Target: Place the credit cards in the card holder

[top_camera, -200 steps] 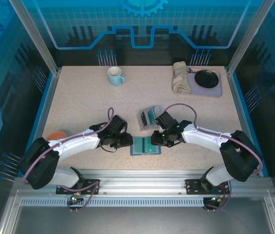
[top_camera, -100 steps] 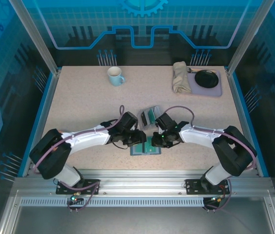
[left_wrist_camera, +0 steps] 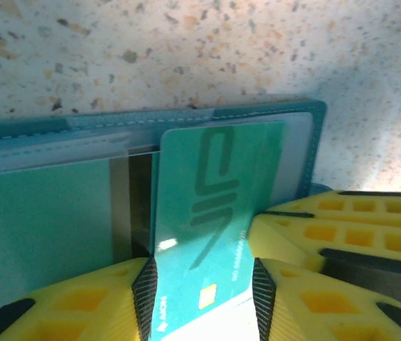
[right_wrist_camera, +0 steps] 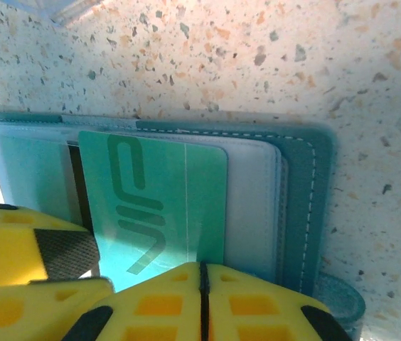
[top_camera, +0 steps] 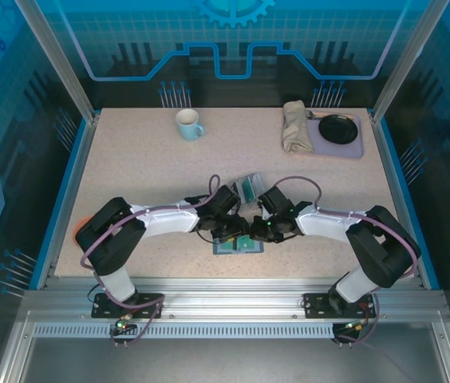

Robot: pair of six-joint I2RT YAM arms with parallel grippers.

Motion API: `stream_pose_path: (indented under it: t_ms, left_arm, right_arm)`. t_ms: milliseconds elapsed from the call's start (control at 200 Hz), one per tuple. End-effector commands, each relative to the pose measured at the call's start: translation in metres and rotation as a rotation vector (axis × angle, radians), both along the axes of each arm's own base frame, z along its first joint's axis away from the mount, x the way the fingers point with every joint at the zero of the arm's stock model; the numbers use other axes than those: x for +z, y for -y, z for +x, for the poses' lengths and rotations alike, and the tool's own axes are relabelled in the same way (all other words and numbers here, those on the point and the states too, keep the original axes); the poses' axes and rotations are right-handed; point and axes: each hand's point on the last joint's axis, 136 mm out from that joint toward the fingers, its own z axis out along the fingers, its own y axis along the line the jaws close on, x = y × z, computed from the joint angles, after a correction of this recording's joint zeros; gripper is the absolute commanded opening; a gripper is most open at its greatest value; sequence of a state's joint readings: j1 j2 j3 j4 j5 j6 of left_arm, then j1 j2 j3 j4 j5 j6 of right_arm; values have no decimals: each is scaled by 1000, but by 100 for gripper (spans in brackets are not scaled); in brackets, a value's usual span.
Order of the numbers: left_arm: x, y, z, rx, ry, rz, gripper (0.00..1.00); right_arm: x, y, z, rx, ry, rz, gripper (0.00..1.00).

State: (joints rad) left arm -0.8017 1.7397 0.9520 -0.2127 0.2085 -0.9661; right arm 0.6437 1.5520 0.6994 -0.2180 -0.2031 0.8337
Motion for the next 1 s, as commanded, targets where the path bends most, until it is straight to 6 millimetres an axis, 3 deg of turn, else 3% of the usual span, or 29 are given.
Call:
stream_pose_path:
  t_ms: [0,375,630,855,995]
  left_arm:
    - [-7,-4,-4,12,-21,66,43]
    - [-22,-12,-9,28,-37,134,43]
    - [-8,26,-7,15,-31,-110,35]
    - [4,31,-4,29,-22,-166,34]
    - [7,24,-3,47,-10,-144,34]
  right_arm:
    - [-40,41,-28,-56,-126,-159,9]
    - [-40,39,-29,-72,-136,-134,7]
    - [-37,36,-27,-82,-132,-88,7]
    - [-37,41,-27,-100,-141,-88,8]
    - [-28,39,-25,-94,-119,-73,9]
